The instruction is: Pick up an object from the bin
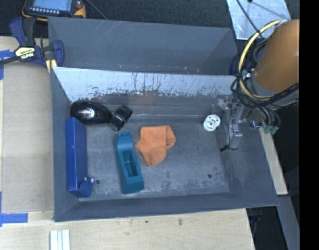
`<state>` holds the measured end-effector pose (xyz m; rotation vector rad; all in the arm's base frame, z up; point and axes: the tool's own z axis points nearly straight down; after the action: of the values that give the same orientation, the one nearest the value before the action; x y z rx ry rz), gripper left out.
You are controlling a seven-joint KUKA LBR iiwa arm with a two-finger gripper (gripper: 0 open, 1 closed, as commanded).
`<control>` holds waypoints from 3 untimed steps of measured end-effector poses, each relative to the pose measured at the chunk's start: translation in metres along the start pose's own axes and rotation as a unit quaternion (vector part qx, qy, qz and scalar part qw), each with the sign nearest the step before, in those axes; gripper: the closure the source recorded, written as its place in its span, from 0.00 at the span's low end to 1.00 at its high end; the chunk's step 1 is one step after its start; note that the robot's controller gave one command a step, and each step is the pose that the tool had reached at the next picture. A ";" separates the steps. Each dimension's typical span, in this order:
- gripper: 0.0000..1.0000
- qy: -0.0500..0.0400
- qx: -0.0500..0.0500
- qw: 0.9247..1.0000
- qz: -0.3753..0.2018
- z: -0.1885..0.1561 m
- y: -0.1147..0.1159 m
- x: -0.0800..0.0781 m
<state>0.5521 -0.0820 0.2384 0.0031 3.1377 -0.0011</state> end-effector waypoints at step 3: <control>0.00 0.001 0.000 0.998 0.070 0.065 0.034 -0.032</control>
Offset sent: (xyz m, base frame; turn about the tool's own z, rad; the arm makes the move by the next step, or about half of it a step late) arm 0.0014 0.0034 -0.0686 0.0247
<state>0.5848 -0.0483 0.1740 0.2213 3.1321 -0.0018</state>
